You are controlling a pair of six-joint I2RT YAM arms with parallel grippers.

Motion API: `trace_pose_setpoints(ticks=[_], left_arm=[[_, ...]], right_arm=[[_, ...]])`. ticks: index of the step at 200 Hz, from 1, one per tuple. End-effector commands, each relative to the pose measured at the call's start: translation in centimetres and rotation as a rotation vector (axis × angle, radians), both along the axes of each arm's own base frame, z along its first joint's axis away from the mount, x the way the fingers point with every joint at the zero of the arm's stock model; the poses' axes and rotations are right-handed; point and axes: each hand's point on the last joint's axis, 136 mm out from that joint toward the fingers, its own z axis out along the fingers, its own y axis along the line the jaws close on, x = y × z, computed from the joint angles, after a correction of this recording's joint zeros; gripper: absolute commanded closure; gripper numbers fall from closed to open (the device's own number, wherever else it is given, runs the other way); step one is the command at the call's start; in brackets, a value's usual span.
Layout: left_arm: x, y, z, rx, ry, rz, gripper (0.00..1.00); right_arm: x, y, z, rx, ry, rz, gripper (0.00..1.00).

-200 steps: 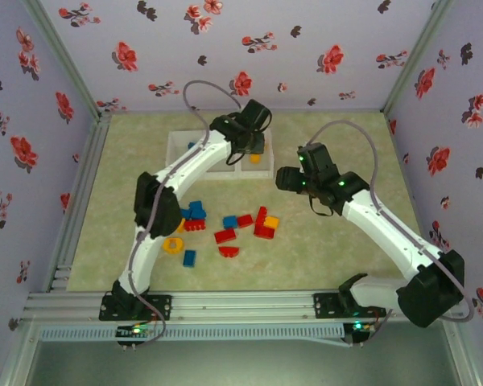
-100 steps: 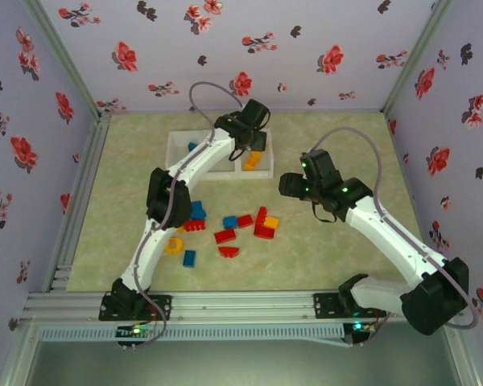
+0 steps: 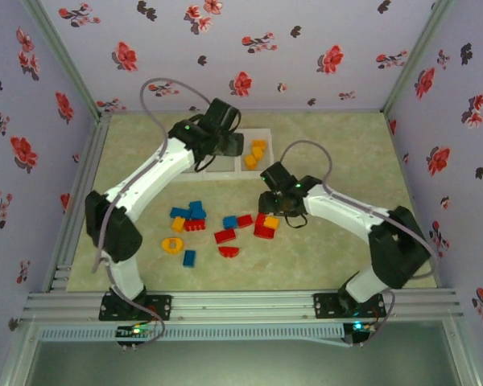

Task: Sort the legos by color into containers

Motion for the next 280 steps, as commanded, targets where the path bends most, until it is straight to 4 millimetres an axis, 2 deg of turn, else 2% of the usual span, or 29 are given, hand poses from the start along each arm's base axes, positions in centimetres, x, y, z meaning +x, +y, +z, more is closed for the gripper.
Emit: trace_pose_setpoints(ticks=[1,28,67,177,280], left_arm=[[-1.3,1.9,-0.9,-0.004,0.007,0.052,0.32],[-2.8,3.3,-1.6,-0.002,0.023,0.074,0.33],[-3.8,4.0,-2.2,-0.002,0.039,0.084,0.32],[-4.6,4.8,-2.0,0.009,0.037,0.072,0.33],[-5.0,5.2,-1.5,0.011,0.035,0.07,0.34]], right_arm=[[1.2,1.7,0.2,0.011,-0.012,-0.045,0.39],[1.4,2.7,-0.6,-0.018,0.006,-0.029,0.4],[1.8,3.2,-1.6,-0.072,0.052,-0.022,0.41],[1.1,3.2,-4.0,-0.201,0.118,0.006,0.41],[1.3,3.9,-4.4,-0.213,0.141,0.045,0.48]])
